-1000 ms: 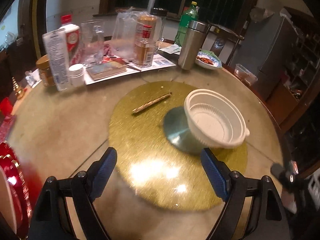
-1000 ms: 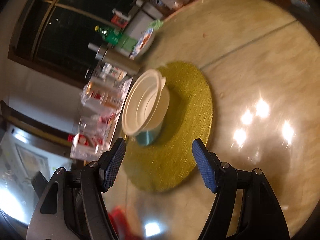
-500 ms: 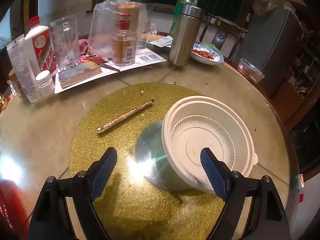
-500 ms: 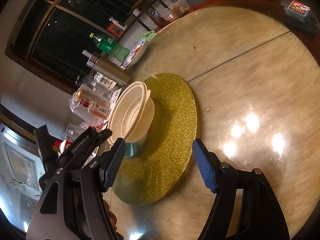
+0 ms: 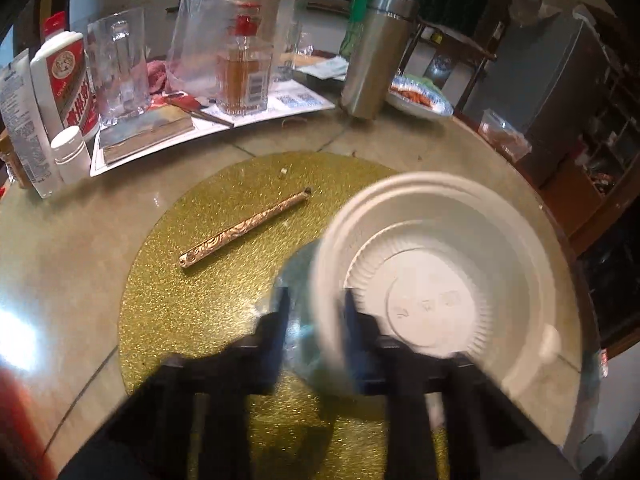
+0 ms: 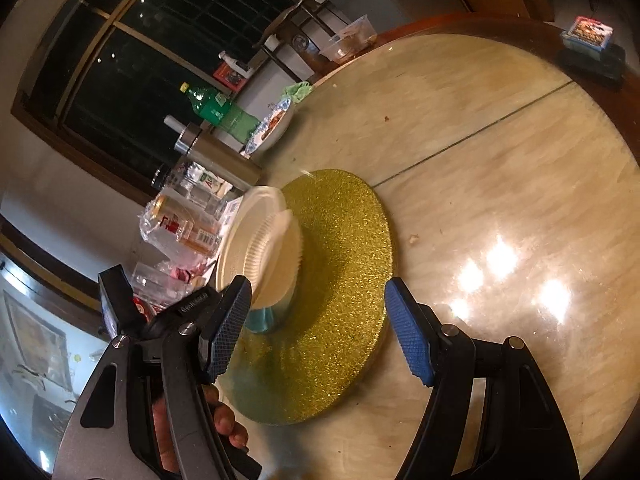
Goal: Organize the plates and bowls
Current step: 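Grasp the rim of the second beige bowl with both grippers, then lift the second beige bowl and carry it to the plate stack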
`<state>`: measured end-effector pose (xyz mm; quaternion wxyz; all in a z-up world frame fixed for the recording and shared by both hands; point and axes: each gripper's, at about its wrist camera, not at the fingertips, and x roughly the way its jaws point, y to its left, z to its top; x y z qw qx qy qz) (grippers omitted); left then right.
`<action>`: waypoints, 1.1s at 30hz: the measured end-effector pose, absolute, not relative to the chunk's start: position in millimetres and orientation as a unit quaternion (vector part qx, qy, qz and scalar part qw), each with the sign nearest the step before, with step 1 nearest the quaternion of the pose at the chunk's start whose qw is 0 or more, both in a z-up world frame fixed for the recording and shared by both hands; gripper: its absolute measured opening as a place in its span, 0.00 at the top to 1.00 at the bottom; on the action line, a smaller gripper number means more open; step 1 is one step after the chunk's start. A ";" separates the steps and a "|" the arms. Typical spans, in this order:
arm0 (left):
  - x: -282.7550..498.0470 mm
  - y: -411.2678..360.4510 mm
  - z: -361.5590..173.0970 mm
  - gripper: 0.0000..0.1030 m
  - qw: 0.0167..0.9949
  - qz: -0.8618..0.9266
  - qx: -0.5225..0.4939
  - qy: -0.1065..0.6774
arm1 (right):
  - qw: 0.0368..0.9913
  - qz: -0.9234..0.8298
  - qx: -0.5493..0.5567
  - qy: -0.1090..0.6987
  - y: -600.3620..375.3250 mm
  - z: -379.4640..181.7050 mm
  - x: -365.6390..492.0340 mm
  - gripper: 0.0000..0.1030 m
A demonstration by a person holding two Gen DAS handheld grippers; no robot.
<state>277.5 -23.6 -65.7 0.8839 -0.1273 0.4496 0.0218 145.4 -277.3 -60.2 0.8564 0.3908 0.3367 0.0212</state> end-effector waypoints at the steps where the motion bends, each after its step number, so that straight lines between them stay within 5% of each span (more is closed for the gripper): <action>1: 277.3 -22.4 -65.7 0.86 0.885 0.019 -0.130 0.448 | 0.854 0.024 0.390 0.344 -274.7 -57.8 152.7 0.32; 11: 277.2 -23.4 -64.0 0.87 0.889 0.018 -0.116 0.443 | 0.830 0.031 0.363 0.422 -247.9 -53.0 234.9 0.33; 18: 273.2 -29.4 -59.2 0.88 0.897 0.022 -0.097 0.430 | 0.824 0.009 0.326 0.463 -231.5 -62.6 253.5 0.84; 33: 257.1 -56.4 -42.9 0.88 0.918 0.011 -0.033 0.396 | 0.819 0.014 0.385 0.425 -253.0 -67.3 216.7 0.85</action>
